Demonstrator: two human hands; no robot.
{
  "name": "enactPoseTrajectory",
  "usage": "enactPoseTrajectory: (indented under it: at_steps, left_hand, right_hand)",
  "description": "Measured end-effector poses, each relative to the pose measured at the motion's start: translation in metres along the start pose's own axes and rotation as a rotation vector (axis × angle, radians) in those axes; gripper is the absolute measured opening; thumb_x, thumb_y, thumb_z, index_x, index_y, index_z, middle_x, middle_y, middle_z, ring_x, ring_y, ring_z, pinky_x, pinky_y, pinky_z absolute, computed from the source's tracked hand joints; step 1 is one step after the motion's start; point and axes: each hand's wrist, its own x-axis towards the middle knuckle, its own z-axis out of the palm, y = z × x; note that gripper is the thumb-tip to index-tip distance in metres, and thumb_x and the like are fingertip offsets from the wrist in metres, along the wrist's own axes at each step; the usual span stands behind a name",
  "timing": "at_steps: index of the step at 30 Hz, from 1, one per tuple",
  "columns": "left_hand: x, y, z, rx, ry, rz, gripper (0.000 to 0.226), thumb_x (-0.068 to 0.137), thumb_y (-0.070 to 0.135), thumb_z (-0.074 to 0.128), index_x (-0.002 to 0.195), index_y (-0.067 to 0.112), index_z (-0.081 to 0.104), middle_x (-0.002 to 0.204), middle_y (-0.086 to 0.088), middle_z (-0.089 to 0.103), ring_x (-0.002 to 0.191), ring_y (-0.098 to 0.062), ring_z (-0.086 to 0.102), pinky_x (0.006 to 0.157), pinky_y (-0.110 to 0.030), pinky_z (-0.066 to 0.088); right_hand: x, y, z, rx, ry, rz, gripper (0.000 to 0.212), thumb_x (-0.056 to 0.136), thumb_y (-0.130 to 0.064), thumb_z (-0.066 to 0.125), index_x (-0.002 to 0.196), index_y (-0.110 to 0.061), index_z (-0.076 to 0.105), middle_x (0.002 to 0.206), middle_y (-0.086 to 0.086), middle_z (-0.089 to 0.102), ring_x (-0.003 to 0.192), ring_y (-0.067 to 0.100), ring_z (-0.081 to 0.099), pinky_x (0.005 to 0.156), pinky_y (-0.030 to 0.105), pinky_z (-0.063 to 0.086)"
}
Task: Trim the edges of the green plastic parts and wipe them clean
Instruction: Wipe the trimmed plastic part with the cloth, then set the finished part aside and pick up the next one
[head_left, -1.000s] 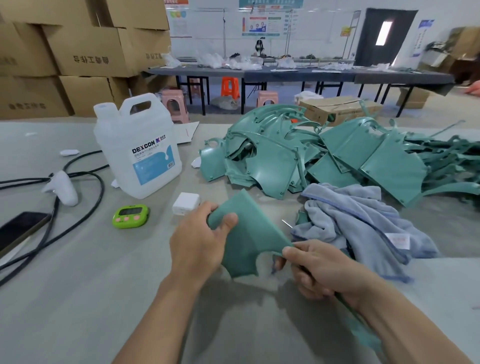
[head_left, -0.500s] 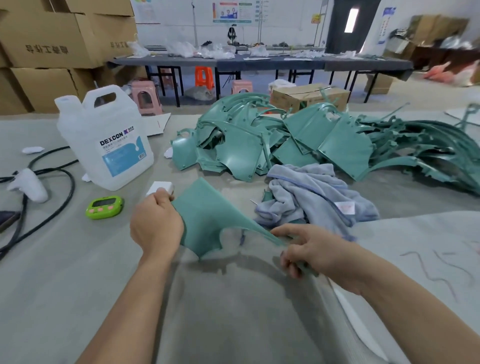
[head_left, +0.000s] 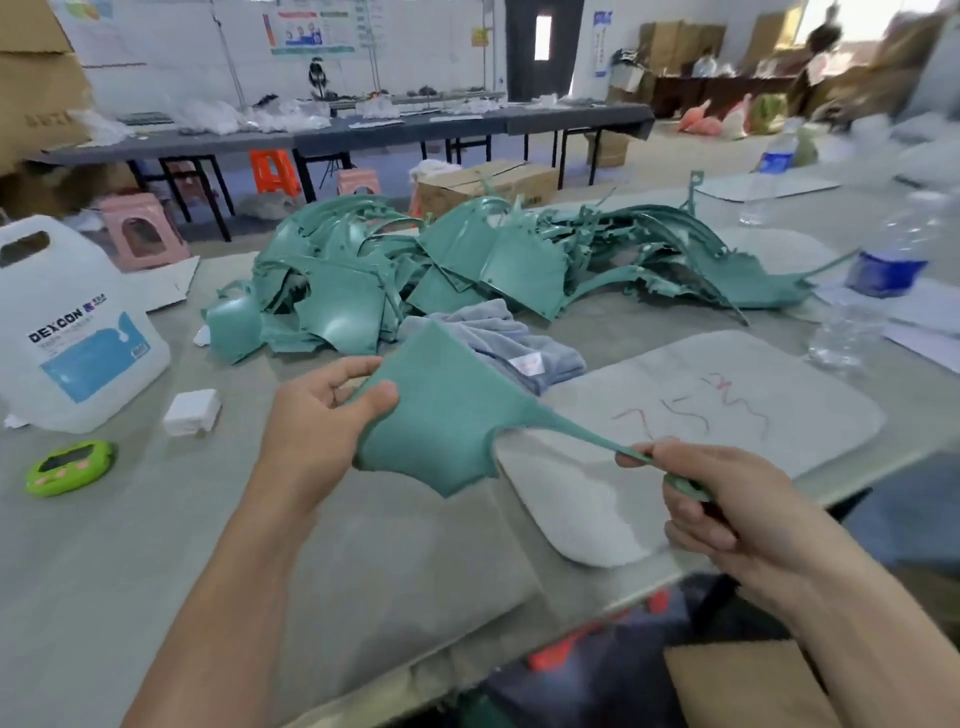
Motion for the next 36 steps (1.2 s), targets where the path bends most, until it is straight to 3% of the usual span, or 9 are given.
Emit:
enactPoseTrajectory:
  at_steps: [6,12,16,20,24,28,30,33,36]
  left_hand:
    - [-0.051,-0.009,0.1,-0.261,-0.242,-0.22,0.024,0.1,0.018,0.055,0.101,0.021,0.079,0.101,0.001,0.078,0.077,-0.01,0.07,0.054,-0.022,0.054]
    - [-0.127,-0.038,0.241,-0.508,-0.691,-0.491,0.024,0.099,0.017,0.051,0.113,0.026,0.069,0.108,0.0,0.074,0.091,-0.013,0.071,0.077,-0.032,0.055]
    - [-0.177,-0.054,0.321,-0.448,-0.85,-0.731,0.033,0.101,0.012,0.049,0.134,0.014,0.056,0.13,-0.006,0.067,0.117,-0.018,0.064,0.104,-0.042,0.048]
    - [-0.211,-0.046,0.376,-0.3,-0.921,-0.901,0.02,0.099,0.012,0.056,0.119,0.01,0.053,0.147,-0.012,0.05,0.136,-0.027,0.049,0.115,-0.047,0.037]
    - [-0.23,-0.04,0.405,-0.145,-1.032,-0.883,0.059,0.096,0.016,0.061,0.15,0.012,0.037,0.164,-0.013,0.024,0.154,-0.028,0.018,0.118,-0.052,0.029]
    - [-0.237,-0.05,0.4,-0.103,-1.077,-0.916,0.065,0.096,0.02,0.065,0.153,0.011,0.036,0.164,-0.014,0.025,0.151,-0.027,0.027,0.114,-0.051,0.039]
    - [-0.233,-0.056,0.395,-0.16,-1.022,-0.952,0.062,0.097,0.018,0.064,0.152,0.009,0.038,0.162,-0.016,0.03,0.148,-0.028,0.032,0.113,-0.05,0.042]
    - [-0.219,-0.056,0.384,-0.245,-0.96,-0.961,0.048,0.098,0.01,0.059,0.145,0.01,0.049,0.158,-0.019,0.037,0.141,-0.03,0.044,0.11,-0.044,0.045]
    - [-0.204,-0.045,0.37,-0.355,-0.809,-0.857,0.044,0.095,-0.011,0.05,0.134,0.006,0.06,0.134,-0.016,0.062,0.107,-0.018,0.07,0.087,-0.029,0.059]
  right_hand:
    - [-0.109,0.055,-0.087,0.021,0.151,0.138,0.033,0.081,-0.022,0.064,0.104,-0.002,0.076,0.056,0.012,0.042,0.038,0.015,0.024,0.042,0.025,0.024]
    - [-0.191,0.138,-0.148,0.699,0.542,0.22,0.032,0.088,-0.011,0.057,0.11,0.009,0.067,0.057,0.001,0.031,0.031,0.009,0.018,0.032,0.025,0.018]
    - [-0.235,0.184,-0.181,0.947,0.737,0.161,0.035,0.087,-0.012,0.056,0.118,0.005,0.06,0.053,-0.003,0.031,0.03,0.009,0.02,0.033,0.025,0.018]
    - [-0.265,0.214,-0.231,1.166,0.9,0.114,0.039,0.104,-0.025,0.045,0.134,-0.001,0.055,0.05,-0.005,0.038,0.036,0.01,0.021,0.035,0.025,0.023]
    - [-0.263,0.241,-0.266,1.528,1.105,-0.003,0.07,0.102,-0.053,0.051,0.143,0.003,0.046,0.12,0.017,0.069,0.086,0.023,0.07,0.074,0.025,0.058]
    - [-0.222,0.267,-0.249,1.384,1.192,0.203,0.073,0.104,-0.057,0.037,0.155,-0.005,0.031,0.153,0.019,0.045,0.129,0.038,0.056,0.108,0.042,0.049]
    - [-0.187,0.262,-0.231,1.318,1.183,0.25,0.058,0.106,-0.047,0.044,0.144,-0.003,0.042,0.138,0.022,0.055,0.115,0.037,0.064,0.094,0.04,0.058]
    - [-0.136,0.224,-0.2,1.179,1.006,0.297,0.035,0.107,-0.035,0.047,0.093,-0.003,0.052,0.067,0.016,0.063,0.054,0.025,0.064,0.041,0.028,0.052]
    - [-0.099,0.164,-0.168,1.058,0.709,0.169,0.028,0.105,-0.024,0.046,0.082,-0.011,0.058,0.051,0.003,0.058,0.041,0.015,0.051,0.044,0.022,0.041]
